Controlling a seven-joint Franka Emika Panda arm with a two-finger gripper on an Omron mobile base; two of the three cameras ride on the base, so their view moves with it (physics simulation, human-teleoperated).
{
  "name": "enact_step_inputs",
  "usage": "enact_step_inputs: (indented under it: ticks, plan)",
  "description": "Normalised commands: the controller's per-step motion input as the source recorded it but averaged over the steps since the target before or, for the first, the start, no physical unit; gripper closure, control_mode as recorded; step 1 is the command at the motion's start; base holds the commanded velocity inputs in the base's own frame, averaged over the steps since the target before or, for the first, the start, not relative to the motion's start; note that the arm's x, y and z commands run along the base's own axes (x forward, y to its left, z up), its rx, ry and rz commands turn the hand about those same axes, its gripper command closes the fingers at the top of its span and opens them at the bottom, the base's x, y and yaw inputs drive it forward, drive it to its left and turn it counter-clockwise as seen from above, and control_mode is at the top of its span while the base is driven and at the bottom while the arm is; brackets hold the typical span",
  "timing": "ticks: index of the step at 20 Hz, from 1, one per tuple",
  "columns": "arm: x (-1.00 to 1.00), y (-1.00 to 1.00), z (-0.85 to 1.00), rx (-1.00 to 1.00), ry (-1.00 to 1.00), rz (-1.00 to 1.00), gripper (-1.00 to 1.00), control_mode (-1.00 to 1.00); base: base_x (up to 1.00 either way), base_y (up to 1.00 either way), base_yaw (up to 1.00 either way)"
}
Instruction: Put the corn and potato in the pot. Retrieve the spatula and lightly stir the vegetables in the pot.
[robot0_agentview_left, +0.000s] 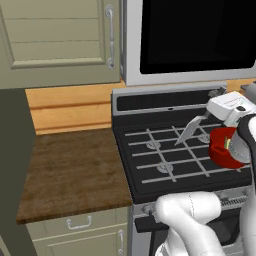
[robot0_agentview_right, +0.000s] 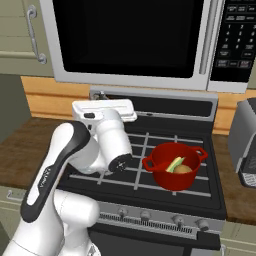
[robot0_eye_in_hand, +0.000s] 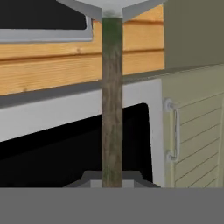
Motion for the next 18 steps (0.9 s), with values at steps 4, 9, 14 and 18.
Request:
enact_step_inputs:
  ticks: [4, 9, 14, 18]
  plan:
    - [0.02, -0.65, 0.00, 0.00, 0.13, -0.22, 1.00, -1.00, 0.00, 0.00, 0.00]
    - [0.07, -0.70, 0.00, 0.00, 0.12, -0.23, 1.00, -1.00, 0.00, 0.00, 0.00]
    - [0.08, -0.73, -0.16, 0.00, 0.10, -0.20, 1.00, -1.00, 0.00, 0.00, 0.00]
    - [0.17, -0.75, -0.23, 0.00, 0.11, -0.18, 1.00, -1.00, 0.00, 0.00, 0.00]
